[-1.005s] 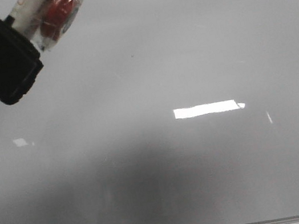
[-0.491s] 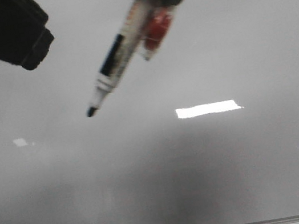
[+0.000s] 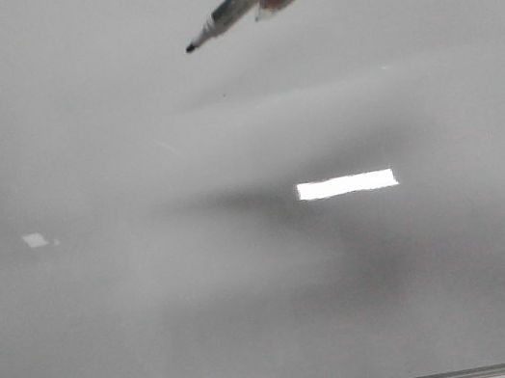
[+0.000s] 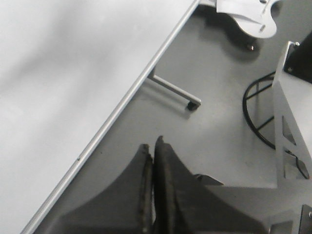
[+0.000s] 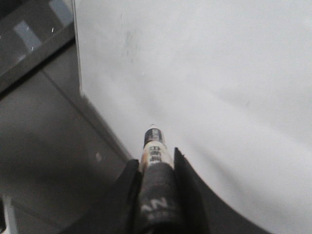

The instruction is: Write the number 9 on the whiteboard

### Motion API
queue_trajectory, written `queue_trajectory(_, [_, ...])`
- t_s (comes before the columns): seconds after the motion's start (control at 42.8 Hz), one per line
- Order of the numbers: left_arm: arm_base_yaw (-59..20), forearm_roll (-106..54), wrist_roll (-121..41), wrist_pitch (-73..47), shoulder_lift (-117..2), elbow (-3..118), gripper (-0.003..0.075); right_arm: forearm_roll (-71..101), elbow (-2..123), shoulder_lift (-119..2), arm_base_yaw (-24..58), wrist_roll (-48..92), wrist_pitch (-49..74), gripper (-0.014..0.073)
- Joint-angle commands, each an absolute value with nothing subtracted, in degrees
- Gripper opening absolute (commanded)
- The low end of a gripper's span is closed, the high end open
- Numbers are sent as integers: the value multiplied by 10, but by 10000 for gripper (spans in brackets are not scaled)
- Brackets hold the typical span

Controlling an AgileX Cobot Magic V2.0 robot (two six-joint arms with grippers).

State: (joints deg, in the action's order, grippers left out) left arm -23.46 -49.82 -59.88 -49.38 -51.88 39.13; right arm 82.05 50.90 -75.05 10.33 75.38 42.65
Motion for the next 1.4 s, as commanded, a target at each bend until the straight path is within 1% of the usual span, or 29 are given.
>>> queue_trajectory(0.0, [-233, -551, -604, -442, -494, 390, -19, 926, 521, -749, 100, 823, 381, -70])
queue_trajectory(0.117, [-233, -551, -604, -442, -491, 389, -19, 945, 521, -772, 100, 850, 341, -70])
queue_trajectory(0.234, [-233, -551, -604, -443, -491, 389, -19, 962, 522, -796, 100, 876, 339, -70])
queue_trajectory(0.397, [-233, -551, -604, -443, -491, 389, -19, 1074, 524, -821, 100, 964, 335, -70])
queue_trajectory(0.444, [-233, -551, -604, -443, -491, 389, -19, 1083, 529, -827, 100, 981, 332, -68])
queue_trajectory(0.584, [-233, -551, -604, -443, -491, 389, -19, 1083, 560, -858, 108, 982, 328, -67])
queue_trajectory(0.724, [-233, -551, -604, -443, -491, 389, -19, 1083, 591, -889, 142, 982, 320, -67])
queue_trajectory(0.911, [-233, -551, -604, -443, -491, 389, -19, 1062, 575, -901, 177, 982, 256, -67])
queue_trajectory(1.005, [-233, -551, -604, -443, -491, 389, -19, 1062, 551, -896, 172, 982, 239, -67])
queue_trajectory(1.145, [-233, -551, -604, -443, -491, 389, -19, 1062, 519, -871, 136, 982, 237, -67])
queue_trajectory(1.262, [-233, -551, -604, -443, -491, 389, -19, 1062, 525, -853, 109, 982, 254, -67])
queue_trajectory(1.379, [-233, -551, -604, -443, -491, 389, -19, 1062, 545, -851, 104, 982, 256, -67])
